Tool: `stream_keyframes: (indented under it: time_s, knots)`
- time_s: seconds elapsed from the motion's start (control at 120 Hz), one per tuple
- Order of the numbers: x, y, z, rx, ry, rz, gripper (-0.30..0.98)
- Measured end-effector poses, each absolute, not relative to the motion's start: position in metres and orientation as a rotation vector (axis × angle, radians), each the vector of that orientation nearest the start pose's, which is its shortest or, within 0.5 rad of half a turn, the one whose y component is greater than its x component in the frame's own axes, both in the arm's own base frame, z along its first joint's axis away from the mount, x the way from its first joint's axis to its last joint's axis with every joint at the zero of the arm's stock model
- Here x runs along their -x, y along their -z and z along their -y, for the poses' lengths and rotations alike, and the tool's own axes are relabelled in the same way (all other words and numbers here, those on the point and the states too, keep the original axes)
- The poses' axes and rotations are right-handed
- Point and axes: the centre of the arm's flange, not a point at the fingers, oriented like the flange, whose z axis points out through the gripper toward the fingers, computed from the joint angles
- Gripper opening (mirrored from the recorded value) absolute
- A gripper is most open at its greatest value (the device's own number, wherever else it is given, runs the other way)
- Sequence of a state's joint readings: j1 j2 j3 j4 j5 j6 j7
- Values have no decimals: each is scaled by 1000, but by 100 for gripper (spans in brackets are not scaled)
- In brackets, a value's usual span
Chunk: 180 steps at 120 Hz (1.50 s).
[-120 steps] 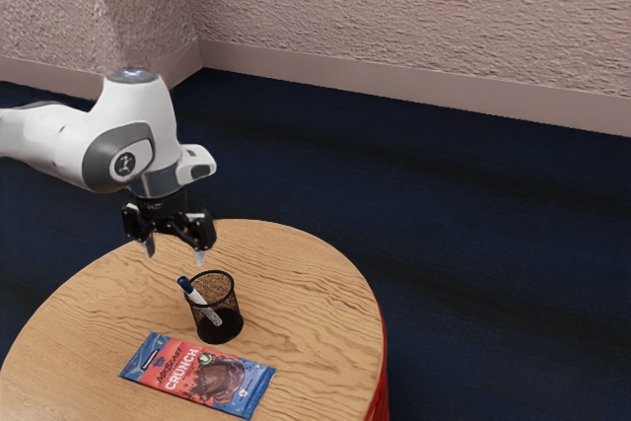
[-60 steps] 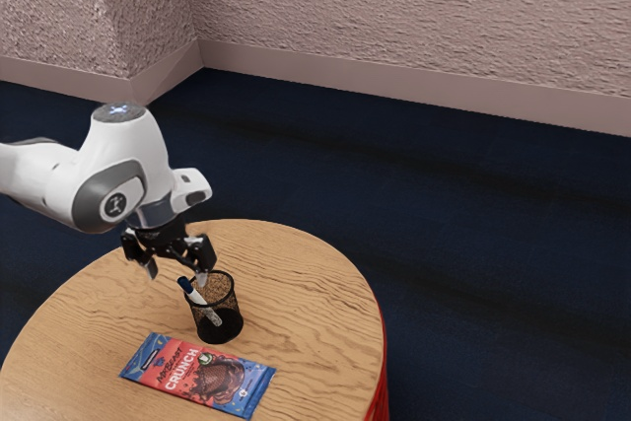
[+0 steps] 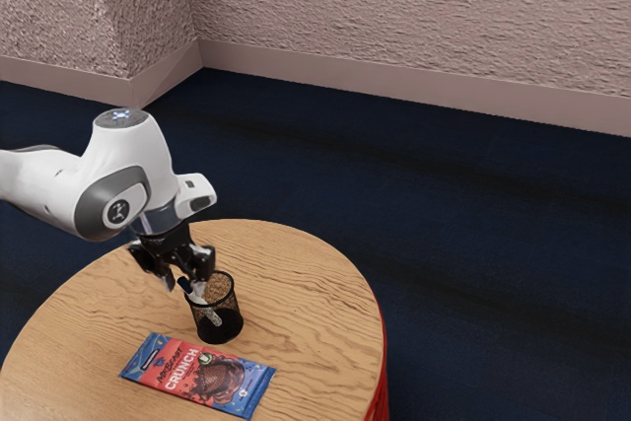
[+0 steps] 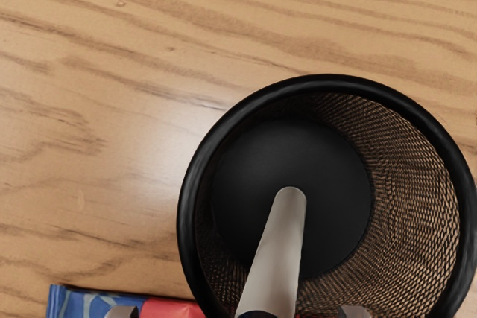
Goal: Take the marker out of the pen holder and place it to the left of the pen holder.
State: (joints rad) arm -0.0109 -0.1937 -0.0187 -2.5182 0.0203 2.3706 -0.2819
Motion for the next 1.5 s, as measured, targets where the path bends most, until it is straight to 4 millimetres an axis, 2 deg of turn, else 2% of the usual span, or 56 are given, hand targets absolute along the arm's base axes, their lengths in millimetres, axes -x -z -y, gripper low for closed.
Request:
stream_keyframes:
  time_s: [0.267,0.4,0.5,0.6,0.783,0.825,0.867,0.958,1.05,1.233,1.367,1.5]
  knots:
    - [-448,-357,23,3109,85,338,5]
    - [-449,-360,49,3106,103,252,-2]
    - [-449,-366,47,3097,130,262,-5]
    - [-447,-400,37,3081,245,300,-7]
    - [-442,-506,31,3008,512,305,-9]
    - [-443,-520,19,2981,527,338,-9]
    - [-443,-523,2,2957,510,387,-9]
    - [-443,-511,-36,2917,411,496,-10]
    - [-447,-486,-60,2906,212,579,-10]
    - [-493,-443,-88,2891,-269,646,-10]
    - [-537,-390,-103,2865,-574,622,-10]
    - [-553,-361,-119,2845,-748,598,-10]
